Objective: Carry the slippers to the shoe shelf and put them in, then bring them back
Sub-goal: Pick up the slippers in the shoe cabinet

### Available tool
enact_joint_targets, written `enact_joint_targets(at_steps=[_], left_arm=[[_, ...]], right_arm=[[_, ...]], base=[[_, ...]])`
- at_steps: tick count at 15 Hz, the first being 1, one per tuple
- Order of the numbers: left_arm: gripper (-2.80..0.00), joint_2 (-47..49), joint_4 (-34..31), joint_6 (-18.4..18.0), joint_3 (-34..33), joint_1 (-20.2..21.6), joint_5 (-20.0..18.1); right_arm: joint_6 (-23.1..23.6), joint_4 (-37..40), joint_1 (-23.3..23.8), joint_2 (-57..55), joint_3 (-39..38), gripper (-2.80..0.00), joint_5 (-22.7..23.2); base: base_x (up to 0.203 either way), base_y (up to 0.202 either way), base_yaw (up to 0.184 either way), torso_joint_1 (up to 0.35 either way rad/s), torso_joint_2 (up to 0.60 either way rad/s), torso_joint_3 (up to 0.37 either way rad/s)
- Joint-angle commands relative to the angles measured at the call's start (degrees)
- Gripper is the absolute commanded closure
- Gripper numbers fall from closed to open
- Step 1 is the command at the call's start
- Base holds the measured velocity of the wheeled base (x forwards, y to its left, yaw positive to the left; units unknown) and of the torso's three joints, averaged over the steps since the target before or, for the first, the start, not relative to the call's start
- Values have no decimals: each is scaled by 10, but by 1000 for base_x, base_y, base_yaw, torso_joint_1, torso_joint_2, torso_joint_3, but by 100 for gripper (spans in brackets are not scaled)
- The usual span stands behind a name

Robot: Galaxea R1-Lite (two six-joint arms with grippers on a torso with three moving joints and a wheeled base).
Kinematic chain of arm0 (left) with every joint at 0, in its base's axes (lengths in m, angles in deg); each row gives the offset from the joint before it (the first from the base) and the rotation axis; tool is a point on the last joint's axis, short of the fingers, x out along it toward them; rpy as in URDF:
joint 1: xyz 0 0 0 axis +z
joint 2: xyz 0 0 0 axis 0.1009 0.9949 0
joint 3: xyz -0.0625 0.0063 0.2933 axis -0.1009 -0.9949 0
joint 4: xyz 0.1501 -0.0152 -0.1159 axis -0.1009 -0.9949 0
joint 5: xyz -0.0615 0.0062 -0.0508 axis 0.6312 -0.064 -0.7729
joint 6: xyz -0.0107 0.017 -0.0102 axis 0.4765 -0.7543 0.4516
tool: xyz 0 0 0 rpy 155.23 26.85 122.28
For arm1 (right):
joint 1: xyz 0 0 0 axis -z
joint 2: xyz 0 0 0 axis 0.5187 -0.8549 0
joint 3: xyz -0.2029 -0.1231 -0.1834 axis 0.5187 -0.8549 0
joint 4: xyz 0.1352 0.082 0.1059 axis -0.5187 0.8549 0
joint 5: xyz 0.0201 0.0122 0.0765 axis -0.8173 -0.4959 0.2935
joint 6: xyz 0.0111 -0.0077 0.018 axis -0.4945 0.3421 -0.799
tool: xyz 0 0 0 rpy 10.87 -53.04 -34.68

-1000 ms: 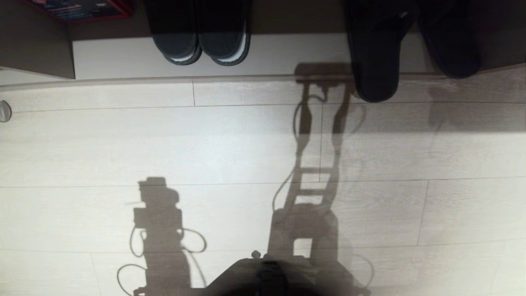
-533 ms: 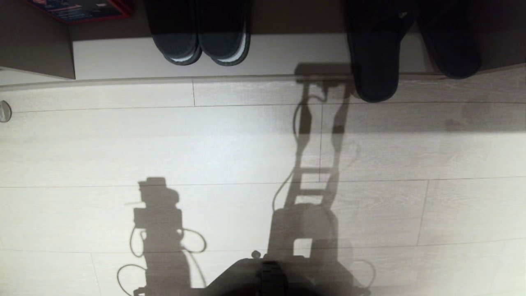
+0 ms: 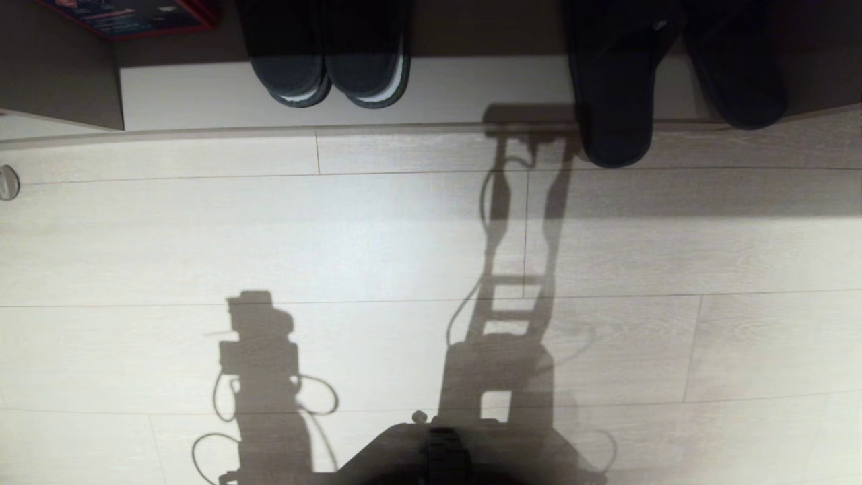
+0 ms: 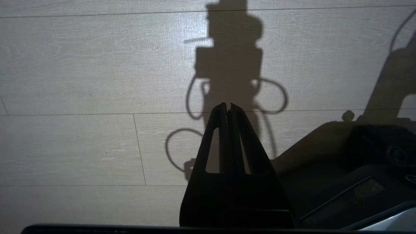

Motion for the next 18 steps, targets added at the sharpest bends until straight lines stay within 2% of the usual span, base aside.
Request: enact_joint_targets(at_steps=[1, 4, 6, 8, 18], left_arm=[[0, 0, 0, 0, -1, 0, 0], [0, 0, 0, 0, -1, 1, 0], [0, 0, 0, 0, 0, 1, 0], [0, 0, 0, 0, 0, 1, 0], [0, 0, 0, 0, 0, 0, 0]], right_arm=[[-1, -7, -1, 12, -51, 0, -4], [-31, -32, -1, 13, -76, 0, -10], [-27, -32, -1, 13, -80, 0, -13], [-11, -7, -1, 12, -99, 0, -63], [-23, 4, -1, 11, -101, 0, -73]], base=[[0, 0, 0, 0, 0, 0], [0, 0, 0, 0, 0, 0], [0, 0, 0, 0, 0, 0], [0, 0, 0, 0, 0, 0], [0, 0, 0, 0, 0, 0]])
